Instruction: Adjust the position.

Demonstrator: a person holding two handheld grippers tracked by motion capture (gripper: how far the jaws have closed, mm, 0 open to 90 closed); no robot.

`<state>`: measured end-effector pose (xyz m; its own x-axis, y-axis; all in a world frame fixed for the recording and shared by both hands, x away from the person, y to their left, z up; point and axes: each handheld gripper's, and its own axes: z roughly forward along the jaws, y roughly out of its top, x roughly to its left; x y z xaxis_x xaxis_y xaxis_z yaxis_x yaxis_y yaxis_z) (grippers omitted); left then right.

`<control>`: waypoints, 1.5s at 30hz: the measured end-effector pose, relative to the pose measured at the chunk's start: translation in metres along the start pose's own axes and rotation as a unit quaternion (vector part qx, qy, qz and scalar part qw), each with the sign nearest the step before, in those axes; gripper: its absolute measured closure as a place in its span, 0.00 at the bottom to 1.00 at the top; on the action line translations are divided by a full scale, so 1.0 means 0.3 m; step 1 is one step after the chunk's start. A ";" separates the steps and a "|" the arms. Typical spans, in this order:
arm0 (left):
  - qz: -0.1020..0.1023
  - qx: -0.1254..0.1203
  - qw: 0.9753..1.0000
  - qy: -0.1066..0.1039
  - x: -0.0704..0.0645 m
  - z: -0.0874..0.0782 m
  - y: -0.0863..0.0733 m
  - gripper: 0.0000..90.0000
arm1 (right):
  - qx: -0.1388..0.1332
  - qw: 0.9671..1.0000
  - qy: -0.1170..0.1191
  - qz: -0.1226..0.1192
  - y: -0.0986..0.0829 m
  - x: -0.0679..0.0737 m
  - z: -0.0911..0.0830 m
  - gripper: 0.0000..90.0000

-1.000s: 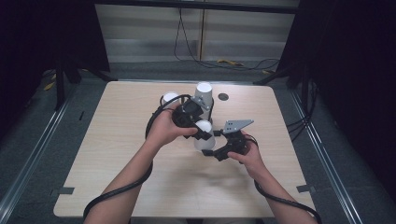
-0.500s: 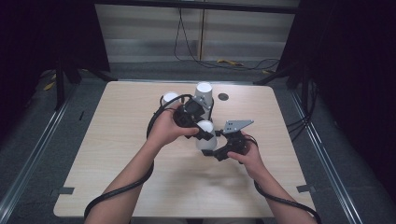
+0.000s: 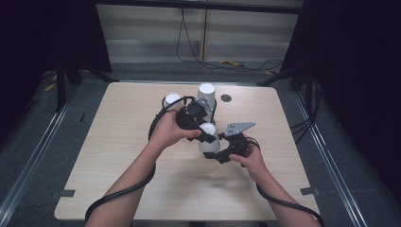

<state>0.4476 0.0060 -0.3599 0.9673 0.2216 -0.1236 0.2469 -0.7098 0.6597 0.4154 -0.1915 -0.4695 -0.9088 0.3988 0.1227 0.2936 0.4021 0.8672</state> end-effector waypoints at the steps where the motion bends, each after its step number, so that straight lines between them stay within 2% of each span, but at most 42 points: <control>1: 0.000 0.000 1.000 -0.001 0.001 0.000 -0.001 0.37 | 0.000 1.000 0.001 0.000 0.000 0.000 0.001 0.19; 7: 0.002 -0.006 1.000 -0.007 0.010 -0.002 -0.012 0.36 | 0.007 1.000 -0.003 0.001 0.004 0.003 0.001 0.22; 11: 0.004 -0.022 1.000 -0.018 0.014 -0.010 -0.019 0.35 | 0.007 1.000 0.001 0.003 0.007 0.005 -0.004 0.23; 14: 0.012 -0.024 1.000 -0.004 0.019 -0.018 -0.026 0.28 | 0.010 1.000 0.002 0.008 0.008 0.003 -0.011 0.24; 15: 0.007 -0.027 1.000 -0.003 0.019 -0.020 -0.028 0.26 | 0.011 1.000 0.005 0.009 0.007 0.001 -0.014 0.24; 17: 0.004 -0.028 1.000 -0.013 0.021 -0.027 -0.035 0.25 | 0.019 1.000 0.001 0.008 0.005 0.000 -0.016 0.24; 22: 0.008 -0.021 1.000 -0.007 0.019 -0.053 -0.050 0.22 | 0.033 0.999 -0.006 0.000 0.000 -0.005 -0.030 0.24; 25: 0.012 -0.012 1.000 0.007 0.020 -0.057 -0.067 0.22 | 0.041 0.999 -0.009 0.000 -0.004 -0.009 -0.042 0.24; 29: 0.012 -0.016 1.000 0.003 0.025 -0.056 -0.109 0.21 | 0.049 0.999 -0.012 -0.001 0.001 -0.011 -0.059 0.24; 36: -0.003 -0.009 1.000 0.007 0.029 -0.045 -0.179 0.21 | 0.065 0.998 -0.018 0.003 -0.008 -0.021 -0.063 0.24; 45: -0.021 -0.009 1.000 0.013 0.039 -0.030 -0.238 0.21 | 0.074 0.997 -0.023 0.002 -0.011 -0.027 -0.079 0.24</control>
<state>0.4407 0.0653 -0.4017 0.9541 0.2685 -0.1325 0.2861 -0.6871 0.6679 0.4149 -0.2157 -0.4617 -0.8937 0.4372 0.1009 0.3409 0.5154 0.7862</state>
